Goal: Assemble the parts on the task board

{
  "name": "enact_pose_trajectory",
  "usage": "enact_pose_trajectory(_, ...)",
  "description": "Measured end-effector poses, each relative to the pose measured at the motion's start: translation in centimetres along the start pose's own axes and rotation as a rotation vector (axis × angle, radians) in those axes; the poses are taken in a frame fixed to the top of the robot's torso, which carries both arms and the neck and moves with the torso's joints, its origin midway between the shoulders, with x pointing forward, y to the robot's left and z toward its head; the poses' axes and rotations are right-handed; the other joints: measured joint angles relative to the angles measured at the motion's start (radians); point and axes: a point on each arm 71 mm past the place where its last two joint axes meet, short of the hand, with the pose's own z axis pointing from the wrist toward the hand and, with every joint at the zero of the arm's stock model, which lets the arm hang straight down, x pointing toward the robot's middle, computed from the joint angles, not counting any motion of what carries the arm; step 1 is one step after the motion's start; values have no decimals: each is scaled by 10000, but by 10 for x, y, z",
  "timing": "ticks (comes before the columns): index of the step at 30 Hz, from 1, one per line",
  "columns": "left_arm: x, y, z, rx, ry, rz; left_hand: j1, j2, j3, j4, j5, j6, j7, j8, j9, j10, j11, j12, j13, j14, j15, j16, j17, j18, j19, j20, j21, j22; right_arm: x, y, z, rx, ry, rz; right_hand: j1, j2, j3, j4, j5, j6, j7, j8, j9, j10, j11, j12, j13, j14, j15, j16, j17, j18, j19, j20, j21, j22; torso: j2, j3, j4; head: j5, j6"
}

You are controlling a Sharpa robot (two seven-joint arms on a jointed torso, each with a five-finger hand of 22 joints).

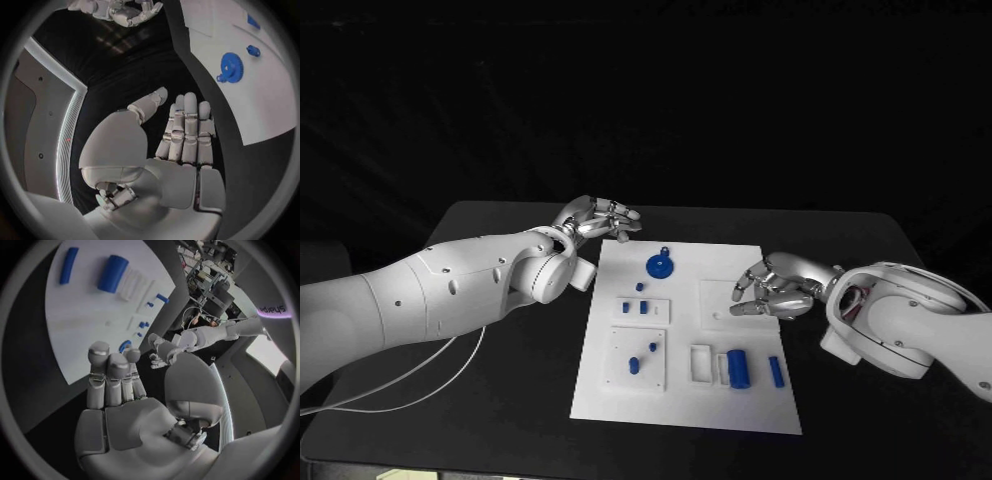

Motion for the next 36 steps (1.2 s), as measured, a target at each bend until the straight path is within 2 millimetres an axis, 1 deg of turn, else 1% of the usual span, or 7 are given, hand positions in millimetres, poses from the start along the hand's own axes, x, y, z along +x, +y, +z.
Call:
enact_pose_trajectory(3,0,0,0,-5,2,-4,0,0,0,0,-40,0,0,0,0,0,0,0,0,0,0,0,8,0,0,0,0,0,5,-10,-4,869,861,333,-97,15,247,414,-340,-3,3,0,178,-121,21,622,594,6,-6,242,259,1,10,-53,161,-1,-12,-7,-8,-64,7)
enact_pose_trajectory(8,1,0,0,-11,13,-13,0,0,0,0,-40,0,0,0,0,0,0,0,0,0,0,0,10,0,0,0,0,-1,18,-25,-11,2190,2105,801,-333,108,195,587,-417,-52,52,0,345,-166,13,940,933,-23,23,378,473,-4,-27,-90,314,-1,-17,-7,-8,-143,6)
enact_pose_trajectory(14,1,0,0,-15,31,-25,0,0,0,0,-40,0,0,0,0,0,0,0,0,0,0,0,9,0,0,0,0,-2,40,-36,-15,3242,3149,915,-687,-70,130,878,-494,-70,64,0,496,-215,33,1057,1080,-38,32,449,612,-19,-79,-142,420,-2,-17,-13,-8,-198,-41)
enact_pose_trajectory(20,3,0,0,-12,59,-46,0,0,0,0,-40,0,0,0,0,-28,28,0,-1,0,0,0,18,-1,0,0,0,4,50,-35,-15,3568,3518,908,-1004,-318,214,1291,-494,-100,57,0,631,-237,12,1081,1139,-72,3,489,709,-23,-84,-142,539,-3,-15,-15,-2,-217,-63)
enact_pose_trajectory(23,3,0,0,-13,66,-54,0,0,0,0,-40,0,0,0,0,-38,37,0,-1,0,0,0,17,-2,0,0,0,8,54,-34,-14,3641,3613,868,-1229,-344,190,1531,-494,-107,59,0,693,-249,1,1082,1162,-73,3,495,751,-25,-100,-156,596,-3,-12,-15,3,-226,-70)
enact_pose_trajectory(35,6,-1,0,-4,128,-96,0,0,-24,24,-40,0,0,0,0,-38,37,0,-1,0,0,-39,26,-3,0,0,0,7,73,-28,1,3779,3574,700,-1378,-387,-4,1777,-494,-144,30,19,903,-272,22,1129,1209,-74,4,527,832,-43,-136,-210,695,-4,8,-13,12,-240,-128)
enact_pose_trajectory(36,6,-1,0,-3,136,-100,0,0,-24,24,-40,0,0,0,0,-38,37,0,-1,0,0,-39,26,-3,0,0,0,6,73,-27,3,3772,3537,687,-1378,-387,-21,1794,-494,-137,22,18,903,-272,23,1129,1220,-74,4,527,832,-101,-148,-248,695,-4,8,-14,12,-234,-132)
